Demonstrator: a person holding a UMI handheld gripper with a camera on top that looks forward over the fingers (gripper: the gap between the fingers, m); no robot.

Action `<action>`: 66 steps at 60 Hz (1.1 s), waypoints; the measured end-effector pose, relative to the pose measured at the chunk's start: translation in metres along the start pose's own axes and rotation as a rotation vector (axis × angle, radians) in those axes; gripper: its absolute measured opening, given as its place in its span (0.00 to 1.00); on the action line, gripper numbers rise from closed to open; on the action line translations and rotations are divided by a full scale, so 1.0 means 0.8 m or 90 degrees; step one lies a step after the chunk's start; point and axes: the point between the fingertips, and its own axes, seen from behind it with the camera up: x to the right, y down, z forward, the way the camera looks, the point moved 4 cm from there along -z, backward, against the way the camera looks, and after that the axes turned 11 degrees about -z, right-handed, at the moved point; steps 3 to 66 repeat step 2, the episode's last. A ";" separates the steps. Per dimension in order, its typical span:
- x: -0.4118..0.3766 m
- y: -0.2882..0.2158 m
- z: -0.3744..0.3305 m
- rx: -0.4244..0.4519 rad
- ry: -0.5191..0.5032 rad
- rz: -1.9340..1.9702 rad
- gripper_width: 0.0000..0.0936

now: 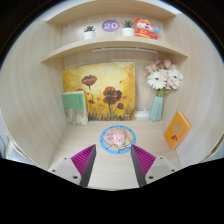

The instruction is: Arrange mouse

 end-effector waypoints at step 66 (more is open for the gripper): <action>0.001 0.001 -0.003 0.000 0.001 0.001 0.73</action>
